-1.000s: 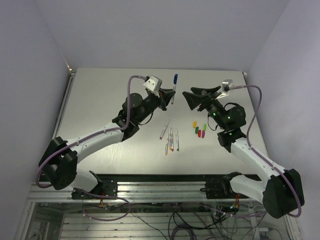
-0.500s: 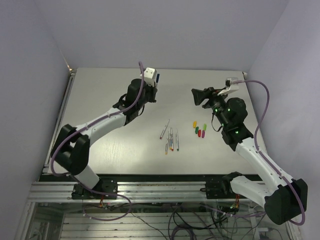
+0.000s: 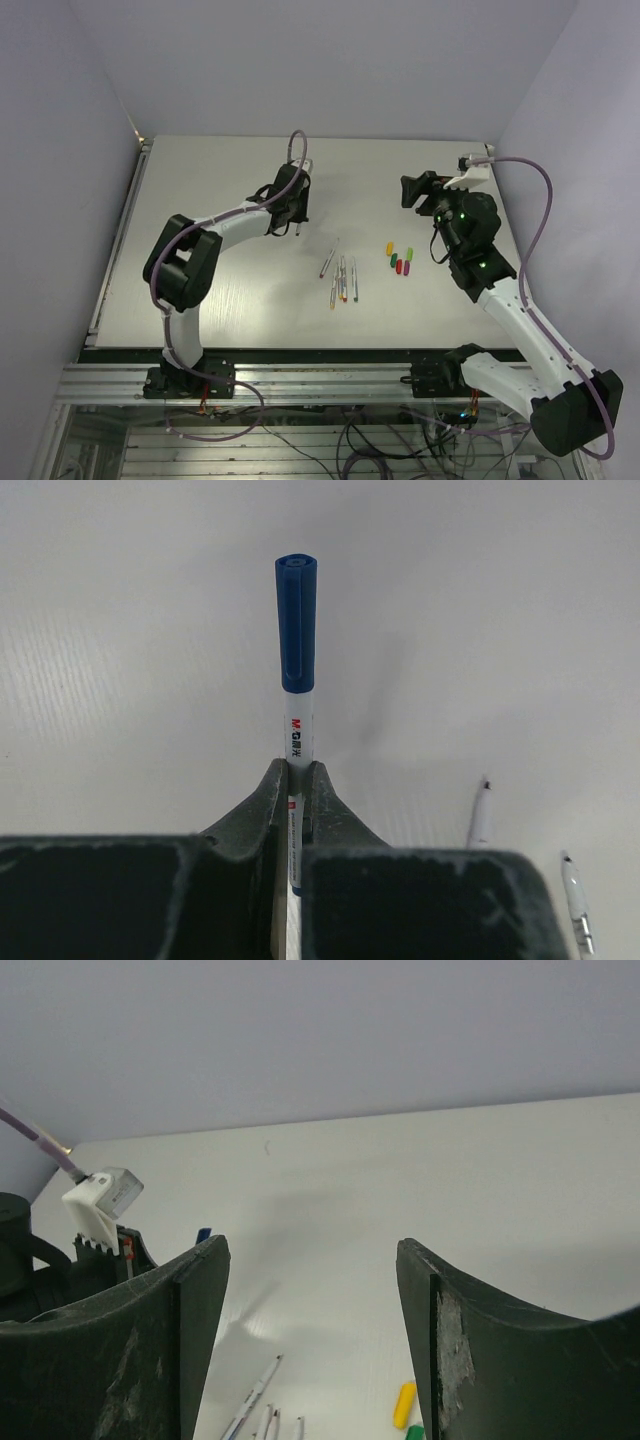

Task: Insert the pens into the pen caps

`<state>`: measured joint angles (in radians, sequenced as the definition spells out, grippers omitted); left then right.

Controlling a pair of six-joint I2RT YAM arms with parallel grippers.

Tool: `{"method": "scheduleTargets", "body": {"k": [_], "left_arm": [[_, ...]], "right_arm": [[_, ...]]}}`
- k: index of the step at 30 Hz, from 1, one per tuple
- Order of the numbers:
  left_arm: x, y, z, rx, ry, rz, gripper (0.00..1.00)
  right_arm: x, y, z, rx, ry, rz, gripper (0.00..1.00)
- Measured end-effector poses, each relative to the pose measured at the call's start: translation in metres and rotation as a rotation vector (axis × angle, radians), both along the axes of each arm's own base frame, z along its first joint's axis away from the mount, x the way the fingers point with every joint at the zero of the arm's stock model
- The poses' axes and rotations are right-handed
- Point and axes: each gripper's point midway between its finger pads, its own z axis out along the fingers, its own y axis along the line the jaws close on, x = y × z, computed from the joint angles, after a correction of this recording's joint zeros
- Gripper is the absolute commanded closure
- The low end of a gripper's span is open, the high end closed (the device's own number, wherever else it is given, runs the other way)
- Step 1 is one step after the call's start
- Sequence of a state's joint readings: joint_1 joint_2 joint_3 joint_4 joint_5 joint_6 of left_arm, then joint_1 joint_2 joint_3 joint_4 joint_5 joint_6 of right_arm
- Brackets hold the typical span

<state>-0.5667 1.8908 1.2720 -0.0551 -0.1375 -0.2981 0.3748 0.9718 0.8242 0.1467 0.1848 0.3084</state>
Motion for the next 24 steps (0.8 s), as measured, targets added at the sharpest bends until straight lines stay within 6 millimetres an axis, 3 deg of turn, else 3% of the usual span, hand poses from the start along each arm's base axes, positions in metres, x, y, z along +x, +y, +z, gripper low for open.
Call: {"method": "scheduleTargets", "body": {"k": [9,15,24], "left_arm": [[0.014,0.011,-0.024,0.009,0.070,0.094,0.93],[0.014,0.014,-0.043,0.029,0.112,0.124,0.81],[0.013,0.020,-0.062,0.044,0.149,0.153,0.71]], "right_arm": [[-0.003,-0.013,0.003,-0.011,-0.016,-0.058,0.31],[-0.004,-0.014,-0.005,-0.017,0.009,-0.062,0.31],[-0.004,-0.013,-0.024,-0.024,0.049,-0.058,0.31]]}}
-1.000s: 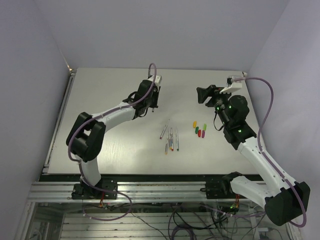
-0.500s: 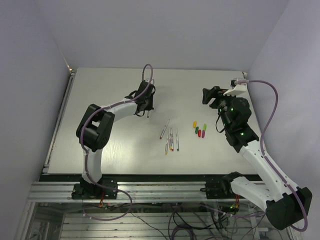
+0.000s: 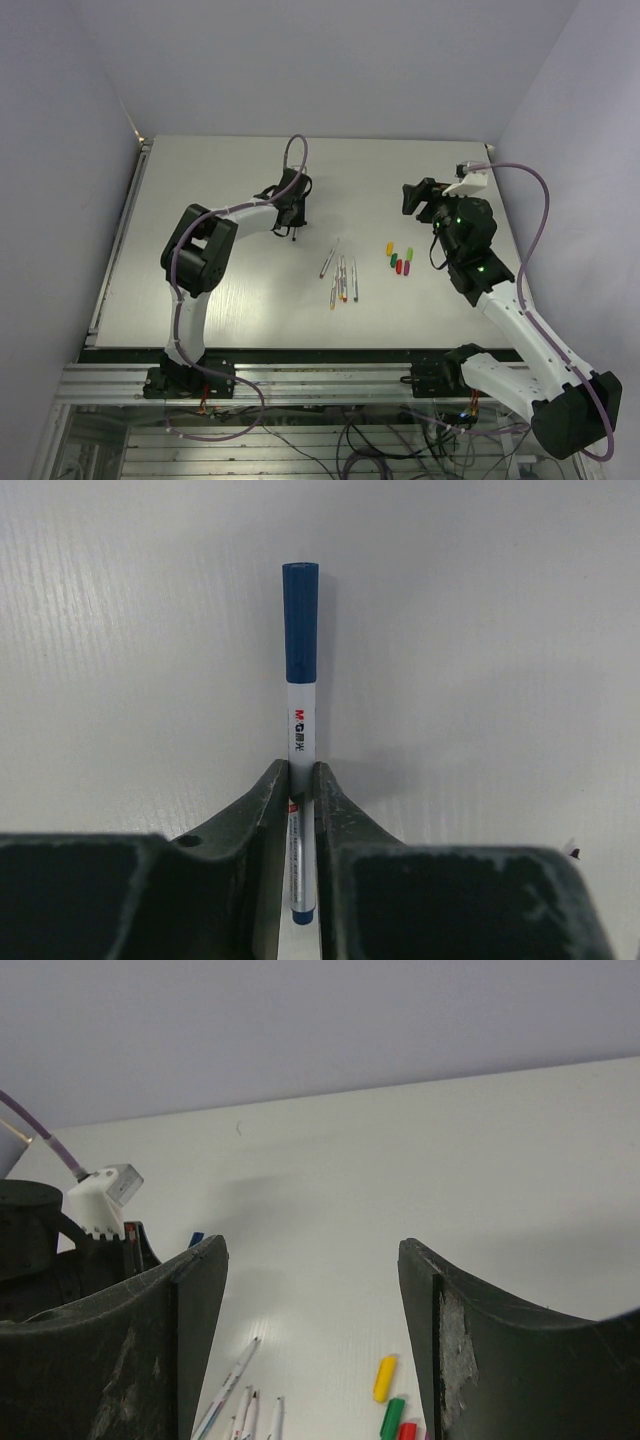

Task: Insert the pens into the pen caps

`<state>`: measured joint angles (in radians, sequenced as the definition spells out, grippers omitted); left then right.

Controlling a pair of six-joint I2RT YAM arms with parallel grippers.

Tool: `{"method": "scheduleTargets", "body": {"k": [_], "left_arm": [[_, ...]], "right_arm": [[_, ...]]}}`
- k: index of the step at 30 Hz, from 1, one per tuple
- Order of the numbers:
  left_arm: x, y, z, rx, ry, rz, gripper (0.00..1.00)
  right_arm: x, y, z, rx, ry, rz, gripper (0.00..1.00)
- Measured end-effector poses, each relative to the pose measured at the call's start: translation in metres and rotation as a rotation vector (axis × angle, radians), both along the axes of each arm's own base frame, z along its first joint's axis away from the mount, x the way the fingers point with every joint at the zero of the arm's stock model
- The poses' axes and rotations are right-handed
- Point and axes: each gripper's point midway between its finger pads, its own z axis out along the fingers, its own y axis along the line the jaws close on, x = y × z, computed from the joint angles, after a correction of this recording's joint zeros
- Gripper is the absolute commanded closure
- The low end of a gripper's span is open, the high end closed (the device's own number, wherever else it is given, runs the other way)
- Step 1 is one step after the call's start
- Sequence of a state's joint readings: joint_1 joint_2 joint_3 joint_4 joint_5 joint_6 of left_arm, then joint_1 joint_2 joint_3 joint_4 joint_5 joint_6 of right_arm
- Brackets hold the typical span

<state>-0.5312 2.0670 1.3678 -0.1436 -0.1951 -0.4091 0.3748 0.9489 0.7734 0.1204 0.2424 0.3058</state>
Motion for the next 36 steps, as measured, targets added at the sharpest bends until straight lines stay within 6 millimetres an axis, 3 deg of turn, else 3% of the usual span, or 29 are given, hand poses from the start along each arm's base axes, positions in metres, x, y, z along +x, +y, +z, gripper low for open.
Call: {"method": "scheduleTargets", "body": {"k": [7,17,20,24,30,36], "left_arm": [[0.002,0.000,-0.001,-0.007,0.001,0.011,0.50],[0.004,0.000,0.005,-0.011,-0.007,0.013,0.43],[0.006,0.000,0.018,-0.021,-0.027,0.008,0.43],[0.005,-0.003,0.052,-0.049,-0.087,-0.018,0.44],[-0.011,-0.018,0.088,-0.037,-0.159,-0.105,0.43],[-0.057,-0.061,0.080,0.056,-0.139,-0.257,0.44]], "right_arm": [[-0.001,0.001,-0.012,0.007,0.026,0.003,0.31],[-0.001,0.000,-0.016,0.018,0.035,-0.008,0.31],[-0.001,-0.002,-0.017,0.016,0.039,-0.020,0.31],[-0.001,-0.005,-0.023,0.006,0.059,-0.033,0.31],[-0.001,-0.010,-0.038,-0.027,0.118,-0.060,0.31],[-0.003,-0.017,-0.046,-0.085,0.162,-0.082,0.26]]}}
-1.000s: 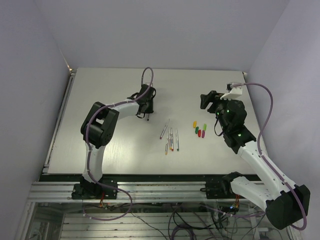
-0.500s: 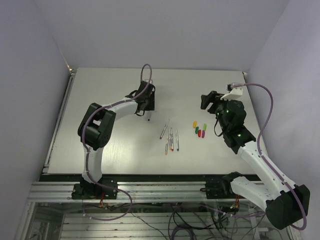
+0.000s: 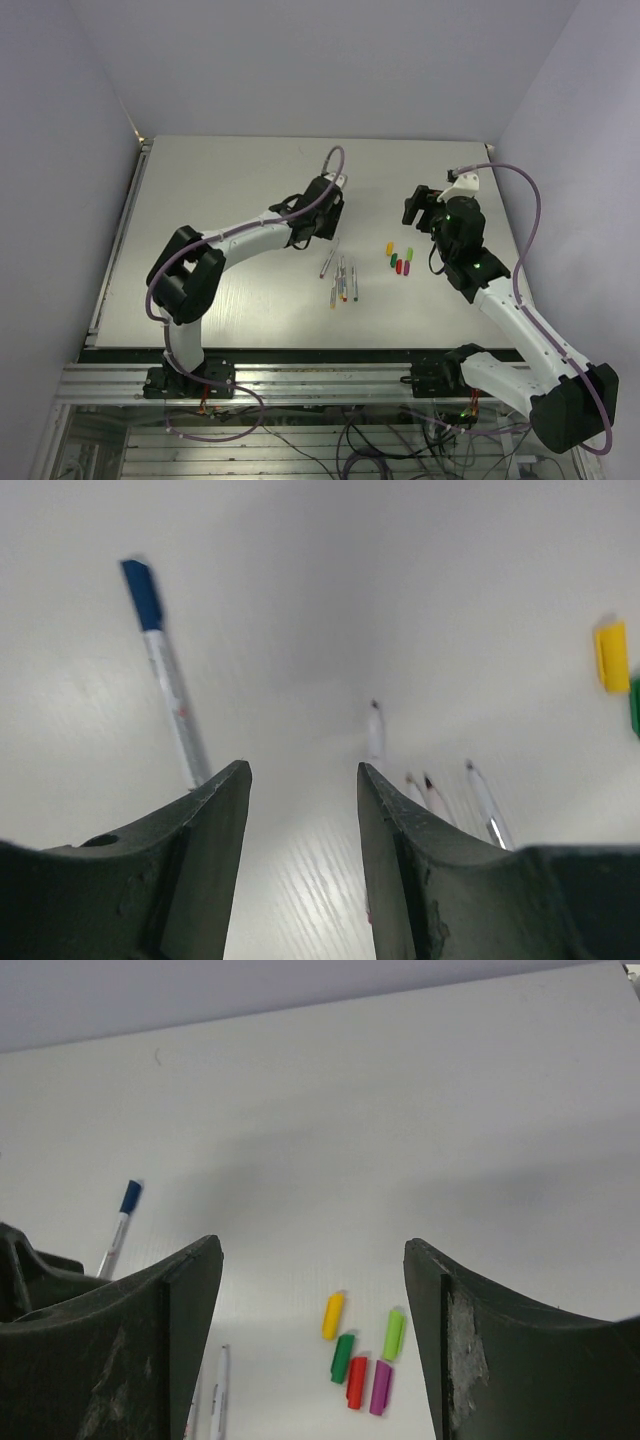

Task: Insert the pens into the pen caps

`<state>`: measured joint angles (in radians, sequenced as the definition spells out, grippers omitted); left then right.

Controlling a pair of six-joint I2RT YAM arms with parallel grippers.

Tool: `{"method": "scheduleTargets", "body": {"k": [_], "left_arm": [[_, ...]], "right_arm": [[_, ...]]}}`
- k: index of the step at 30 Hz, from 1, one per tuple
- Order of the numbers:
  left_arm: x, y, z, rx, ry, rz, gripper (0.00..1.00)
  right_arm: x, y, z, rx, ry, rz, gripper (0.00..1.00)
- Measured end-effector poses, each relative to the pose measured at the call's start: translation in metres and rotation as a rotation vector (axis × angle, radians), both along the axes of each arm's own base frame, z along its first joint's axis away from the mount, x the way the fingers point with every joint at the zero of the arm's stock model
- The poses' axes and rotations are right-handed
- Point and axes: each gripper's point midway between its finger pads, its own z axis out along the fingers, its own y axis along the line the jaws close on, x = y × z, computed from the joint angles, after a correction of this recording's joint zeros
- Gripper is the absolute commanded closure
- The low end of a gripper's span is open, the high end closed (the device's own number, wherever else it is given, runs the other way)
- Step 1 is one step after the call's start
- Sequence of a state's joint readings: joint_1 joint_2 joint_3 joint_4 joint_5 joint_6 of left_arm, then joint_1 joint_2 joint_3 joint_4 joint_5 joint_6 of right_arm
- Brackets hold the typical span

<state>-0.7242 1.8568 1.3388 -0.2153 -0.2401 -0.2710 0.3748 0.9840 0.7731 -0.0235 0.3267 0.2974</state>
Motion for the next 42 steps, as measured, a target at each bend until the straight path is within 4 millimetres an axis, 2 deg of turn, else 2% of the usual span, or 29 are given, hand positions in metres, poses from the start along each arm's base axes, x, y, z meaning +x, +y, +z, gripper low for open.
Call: {"method": "scheduleTargets", "body": {"k": [3,6,11,21,26,36,42], "left_arm": [[-0.017,-0.011,-0.008,0.018,0.025,-0.047,0.45],[-0.025,-0.004,-0.020,0.042,0.060,-0.050,0.46],[-0.034,0.002,-0.033,0.072,0.101,-0.055,0.46],[-0.055,-0.016,-0.049,0.075,0.155,-0.125,0.44],[-0.064,-0.019,-0.061,0.098,0.186,-0.141,0.44],[-0.069,-0.016,-0.084,0.137,0.235,-0.140,0.45],[-0.066,-0.020,-0.085,0.141,0.239,-0.138,0.46]], "right_arm": [[-0.001,-0.001,-0.003,-0.015,0.010,0.003,0.26],[-0.002,-0.002,-0.005,-0.022,0.017,-0.001,0.27],[-0.007,-0.005,-0.018,-0.025,0.045,-0.011,0.28],[-0.015,-0.010,-0.033,-0.004,0.076,-0.041,0.29],[-0.016,-0.012,-0.038,0.007,0.087,-0.053,0.29],[-0.018,-0.011,-0.044,0.017,0.099,-0.058,0.29],[-0.019,-0.011,-0.045,0.023,0.099,-0.059,0.29]]}}
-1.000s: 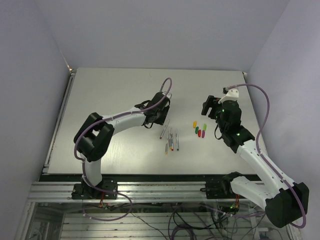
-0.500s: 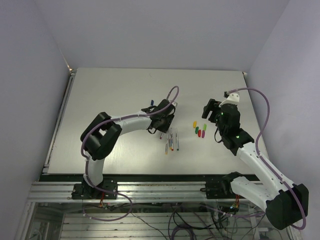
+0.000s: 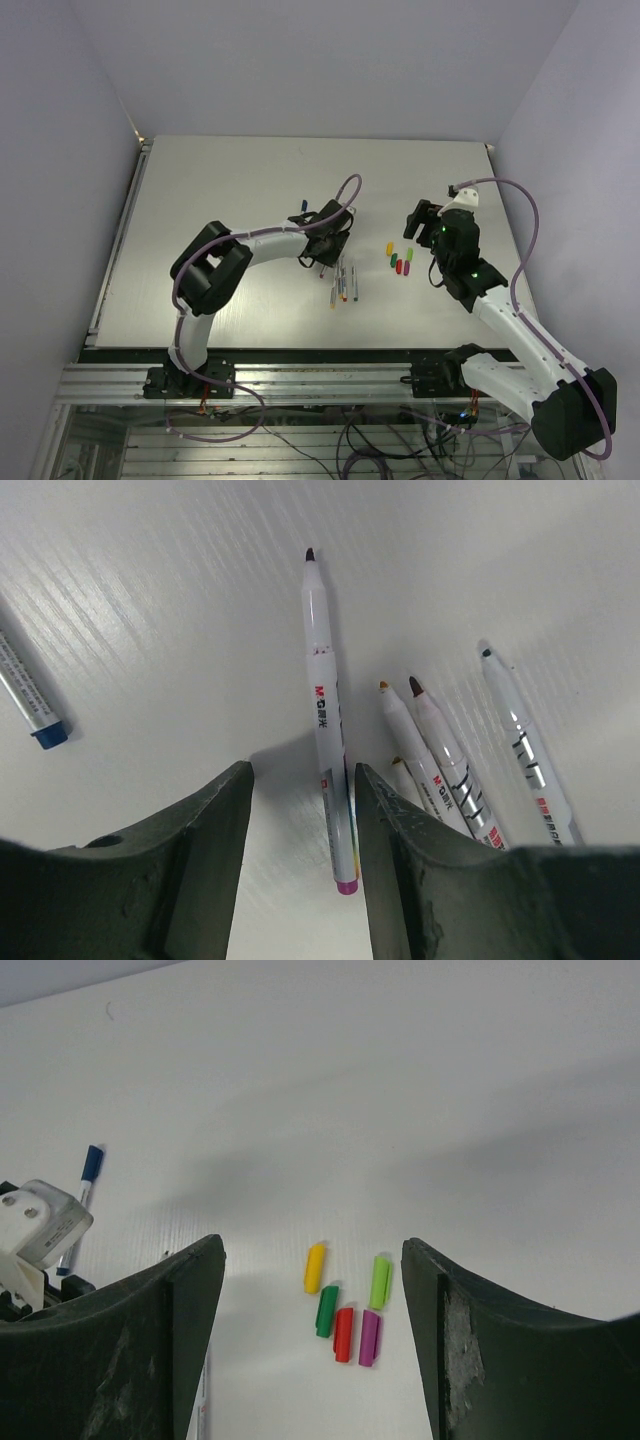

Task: Insert the pens into the pen caps

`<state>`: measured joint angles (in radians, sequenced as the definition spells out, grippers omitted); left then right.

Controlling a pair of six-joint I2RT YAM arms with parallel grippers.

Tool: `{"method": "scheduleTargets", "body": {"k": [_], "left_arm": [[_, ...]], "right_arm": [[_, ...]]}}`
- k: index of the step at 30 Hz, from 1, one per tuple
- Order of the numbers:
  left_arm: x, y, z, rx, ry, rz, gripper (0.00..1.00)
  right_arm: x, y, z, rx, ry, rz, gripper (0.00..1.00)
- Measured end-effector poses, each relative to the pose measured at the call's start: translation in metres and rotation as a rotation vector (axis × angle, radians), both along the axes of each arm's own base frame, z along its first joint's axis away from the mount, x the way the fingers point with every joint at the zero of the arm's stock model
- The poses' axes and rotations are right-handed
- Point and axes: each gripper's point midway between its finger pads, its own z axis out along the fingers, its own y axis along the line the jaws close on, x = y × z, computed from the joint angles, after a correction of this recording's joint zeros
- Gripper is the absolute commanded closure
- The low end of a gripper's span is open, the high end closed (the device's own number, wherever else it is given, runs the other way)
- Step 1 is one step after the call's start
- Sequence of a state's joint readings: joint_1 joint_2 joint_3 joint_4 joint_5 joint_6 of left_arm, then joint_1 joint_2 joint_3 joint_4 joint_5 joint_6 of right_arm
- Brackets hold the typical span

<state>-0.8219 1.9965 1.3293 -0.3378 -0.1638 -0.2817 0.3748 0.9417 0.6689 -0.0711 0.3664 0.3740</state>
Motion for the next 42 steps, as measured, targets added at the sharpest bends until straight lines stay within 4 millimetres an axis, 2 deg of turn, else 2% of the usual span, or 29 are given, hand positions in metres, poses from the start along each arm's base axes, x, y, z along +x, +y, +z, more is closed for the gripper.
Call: {"method": "scheduleTargets", "body": {"k": [13,18,21,38,42], "left_arm": [[0.0089,-0.0039,-0.0021,0.065,0.020,0.011,0.48],[0.0098,-0.0052,-0.0023,0.080,0.032,0.006,0.56],[0.0104,-0.0062,-0.0027,0.086,0.038,0.000,0.56],[0.0045,-0.0043,-0.0061,0.105,0.071,-0.021,0.63],[0.0041,-0.0037,-0.0063,0.108,0.073,-0.023,0.72]], "right_arm": [[-0.0005,0.0025,-0.0021,0.012,0.001,0.010,0.29],[0.0004,0.0035,-0.0002,0.019,-0.007,0.012,0.29],[0.0007,0.0040,0.0004,0.021,-0.010,0.013,0.29],[0.0003,-0.0003,0.0046,0.022,-0.024,-0.010,0.29],[0.0000,-0.0016,0.0065,0.025,-0.031,-0.018,0.29]]}}
